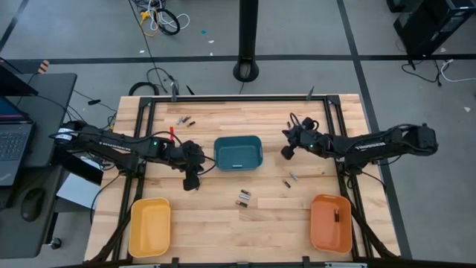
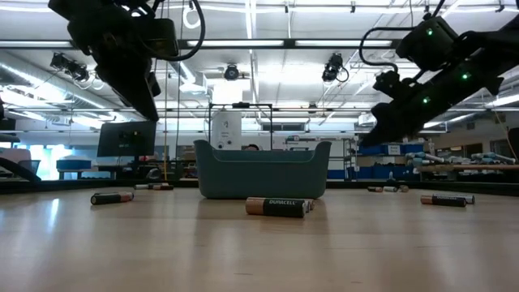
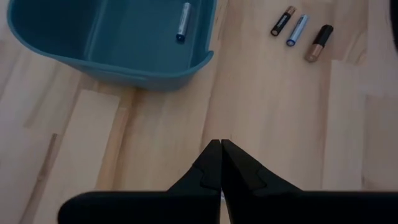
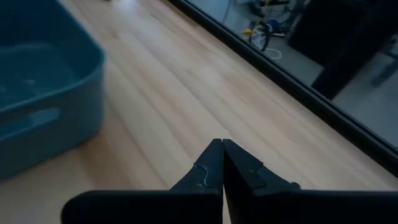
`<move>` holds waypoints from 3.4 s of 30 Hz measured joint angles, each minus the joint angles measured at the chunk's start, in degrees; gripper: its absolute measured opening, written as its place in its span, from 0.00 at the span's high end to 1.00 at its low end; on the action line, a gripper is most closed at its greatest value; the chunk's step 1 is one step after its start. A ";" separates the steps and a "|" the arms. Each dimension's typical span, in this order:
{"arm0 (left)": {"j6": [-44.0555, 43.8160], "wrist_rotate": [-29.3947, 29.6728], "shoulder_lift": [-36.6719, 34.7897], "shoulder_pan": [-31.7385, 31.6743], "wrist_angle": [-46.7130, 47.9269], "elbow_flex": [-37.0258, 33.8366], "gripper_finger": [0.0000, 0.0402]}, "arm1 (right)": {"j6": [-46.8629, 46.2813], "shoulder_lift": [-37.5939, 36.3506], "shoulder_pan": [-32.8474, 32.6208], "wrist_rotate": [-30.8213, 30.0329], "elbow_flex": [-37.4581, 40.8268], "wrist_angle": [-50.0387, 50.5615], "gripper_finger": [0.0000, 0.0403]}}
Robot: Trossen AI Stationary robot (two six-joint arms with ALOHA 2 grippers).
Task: Sort batteries
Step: Put the black battery into the yellow bin
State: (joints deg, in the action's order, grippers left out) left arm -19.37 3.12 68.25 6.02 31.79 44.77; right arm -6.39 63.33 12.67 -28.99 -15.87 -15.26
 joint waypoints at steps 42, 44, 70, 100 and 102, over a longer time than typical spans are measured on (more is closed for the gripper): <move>-9.87 -0.88 0.00 1.64 22.91 10.51 0.98 | 6.62 0.03 10.73 17.18 6.27 -16.55 0.98; -11.59 -0.87 0.00 1.64 23.16 10.51 0.98 | 6.70 0.03 10.73 17.18 6.27 -16.93 0.98; -20.14 2.39 10.02 -1.17 22.05 7.49 0.98 | 7.65 0.02 10.73 17.27 6.24 -17.27 0.98; -13.29 -6.73 0.61 -12.03 10.19 -5.44 0.98 | 8.09 0.33 10.73 17.27 6.20 -17.73 0.98; -12.28 -6.81 0.58 -11.59 10.05 -4.72 0.98 | 8.09 0.33 10.73 17.26 6.20 -17.71 0.98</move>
State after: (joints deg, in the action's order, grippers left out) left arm -31.65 -3.69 68.83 -5.57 41.83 40.05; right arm 1.69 63.66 23.40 -11.73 -9.67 -32.97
